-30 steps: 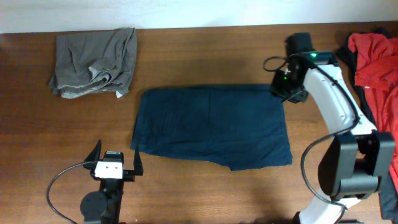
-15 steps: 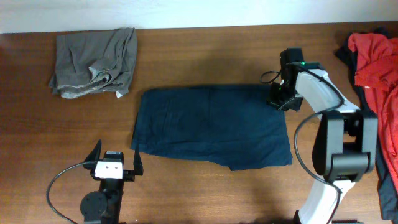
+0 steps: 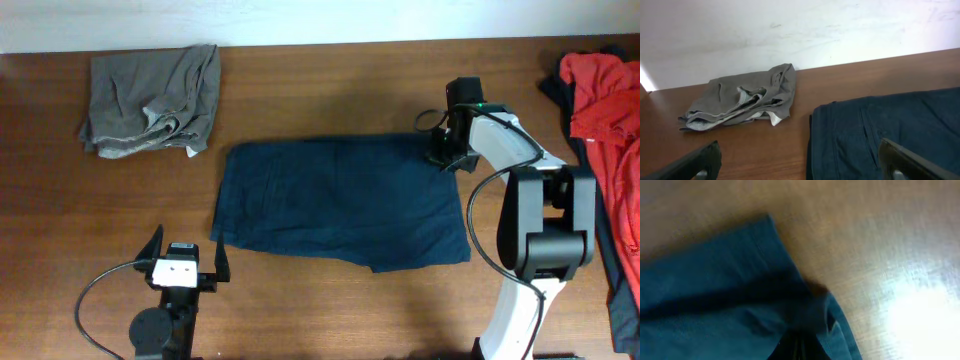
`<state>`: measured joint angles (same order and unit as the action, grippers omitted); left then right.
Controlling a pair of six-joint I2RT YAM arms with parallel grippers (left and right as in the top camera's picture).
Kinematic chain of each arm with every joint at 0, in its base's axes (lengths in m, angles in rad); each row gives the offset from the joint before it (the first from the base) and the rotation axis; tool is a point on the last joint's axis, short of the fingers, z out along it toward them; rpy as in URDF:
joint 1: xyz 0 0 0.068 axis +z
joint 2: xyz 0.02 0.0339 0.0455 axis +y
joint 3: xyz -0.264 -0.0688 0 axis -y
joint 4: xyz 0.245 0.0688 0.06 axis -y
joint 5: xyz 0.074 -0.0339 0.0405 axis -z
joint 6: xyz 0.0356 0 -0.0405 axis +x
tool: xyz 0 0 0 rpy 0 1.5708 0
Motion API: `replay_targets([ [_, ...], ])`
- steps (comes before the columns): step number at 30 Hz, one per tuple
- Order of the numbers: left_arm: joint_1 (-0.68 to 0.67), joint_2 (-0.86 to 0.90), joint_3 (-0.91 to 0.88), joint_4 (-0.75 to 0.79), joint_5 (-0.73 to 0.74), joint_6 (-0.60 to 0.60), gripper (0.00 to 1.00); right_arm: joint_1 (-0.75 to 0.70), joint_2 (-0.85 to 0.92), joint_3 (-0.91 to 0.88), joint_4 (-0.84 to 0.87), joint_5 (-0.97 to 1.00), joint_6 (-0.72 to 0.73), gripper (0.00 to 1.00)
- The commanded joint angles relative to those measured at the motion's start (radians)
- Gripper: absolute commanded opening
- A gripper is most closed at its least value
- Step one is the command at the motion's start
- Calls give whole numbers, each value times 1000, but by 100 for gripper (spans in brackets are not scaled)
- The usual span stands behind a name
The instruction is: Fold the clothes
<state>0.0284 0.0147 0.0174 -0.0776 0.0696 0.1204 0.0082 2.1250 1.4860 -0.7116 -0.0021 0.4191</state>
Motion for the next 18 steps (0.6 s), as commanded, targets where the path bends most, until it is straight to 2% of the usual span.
replay_targets([
  [1,2,-9,-8,2,-11,17,99,5,111,-14,66,-24,7,4],
  [9,2,-9,-8,2,-11,17,99,8,205,-14,190,-51,7,4],
  [14,2,-9,-8,2,-11,17,99,8,190,-14,185,-55,15,4],
  [18,2,-9,-8,2,-11,17,99,8,173,-14,138,-52,93,4],
])
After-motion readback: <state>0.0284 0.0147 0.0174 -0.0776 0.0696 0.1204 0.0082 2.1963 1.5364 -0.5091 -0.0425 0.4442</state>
